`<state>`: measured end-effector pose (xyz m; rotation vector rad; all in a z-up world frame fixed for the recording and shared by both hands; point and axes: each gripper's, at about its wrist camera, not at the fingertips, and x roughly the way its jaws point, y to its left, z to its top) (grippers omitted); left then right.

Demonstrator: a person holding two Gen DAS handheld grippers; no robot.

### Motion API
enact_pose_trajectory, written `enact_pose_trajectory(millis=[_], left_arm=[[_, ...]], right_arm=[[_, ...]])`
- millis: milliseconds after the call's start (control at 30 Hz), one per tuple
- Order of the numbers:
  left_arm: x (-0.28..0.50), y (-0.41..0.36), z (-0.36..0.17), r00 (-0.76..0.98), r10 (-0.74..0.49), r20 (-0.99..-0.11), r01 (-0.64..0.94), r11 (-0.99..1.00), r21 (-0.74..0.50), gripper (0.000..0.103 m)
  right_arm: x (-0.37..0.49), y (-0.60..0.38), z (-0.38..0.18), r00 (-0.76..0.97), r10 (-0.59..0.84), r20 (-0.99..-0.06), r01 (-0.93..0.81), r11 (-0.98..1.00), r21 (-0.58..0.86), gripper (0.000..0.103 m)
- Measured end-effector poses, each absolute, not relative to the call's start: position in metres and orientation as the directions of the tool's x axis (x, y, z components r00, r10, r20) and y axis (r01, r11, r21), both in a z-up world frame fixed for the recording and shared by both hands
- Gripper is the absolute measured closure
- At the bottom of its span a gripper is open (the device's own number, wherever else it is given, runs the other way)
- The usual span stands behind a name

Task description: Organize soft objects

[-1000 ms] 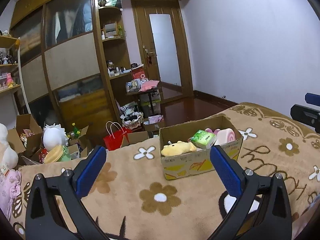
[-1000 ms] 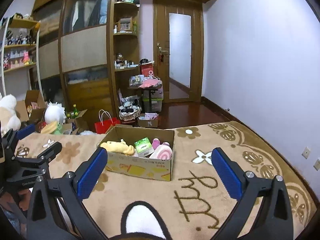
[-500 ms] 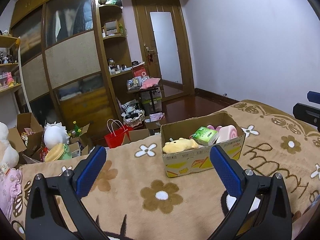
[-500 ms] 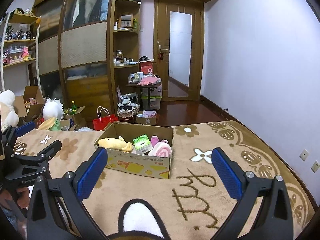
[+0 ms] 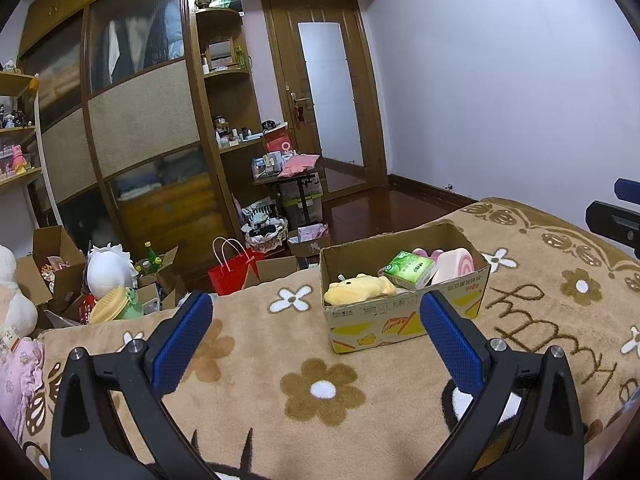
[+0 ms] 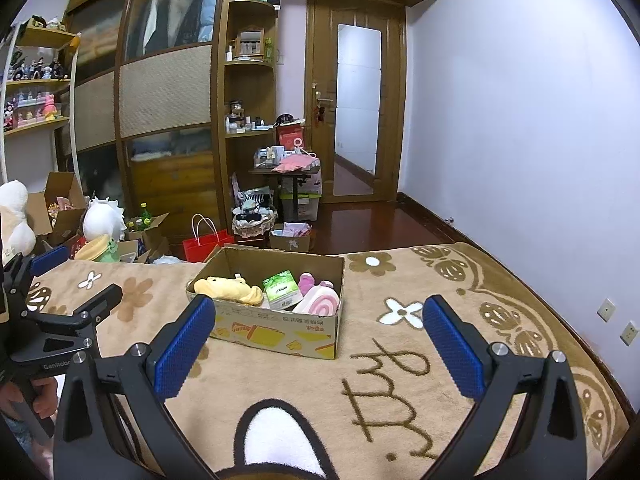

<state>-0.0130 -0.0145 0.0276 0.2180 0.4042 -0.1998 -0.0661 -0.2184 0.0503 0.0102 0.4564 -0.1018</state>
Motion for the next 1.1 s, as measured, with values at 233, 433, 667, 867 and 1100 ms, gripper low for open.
enact_pose_trajectory(millis=[233,433,667,867,1100], left_arm=[[-0.0136,-0.0133,0.0278,0.902,-0.152,-0.404,0.237,0.957,0.17,0.0],[-0.0143,-0.0138,0.0276,0.904,-0.15,-0.4,0.234,0.957,0.17,0.0],[-0.0162,-0.0147,0.0273,0.906,-0.155,-0.394,0.237,0.957,0.168,0.0],[-0.0162,-0.0187,0.0268,0.9,-0.173,-0.4,0.257,0.952,0.168,0.0],[-0.0193,-0.0214,0.0254,0.908,-0.166,-0.385,0.25,0.952,0.178,0.0]], right_arm=[[-0.0663,-0.2185,0.0504,0.893,-0.097,-0.439,0.101,0.995,-0.014,0.0],[-0.066,-0.2201,0.0503,0.894,-0.099,-0.438,0.102,0.995,-0.015,0.0],[-0.0658,-0.2212,0.0501,0.894,-0.097,-0.437,0.1,0.995,-0.016,0.0],[-0.0664,-0.2211,0.0523,0.896,-0.103,-0.432,0.108,0.994,-0.013,0.0],[-0.0669,-0.2216,0.0527,0.896,-0.103,-0.432,0.107,0.994,-0.014,0.0]])
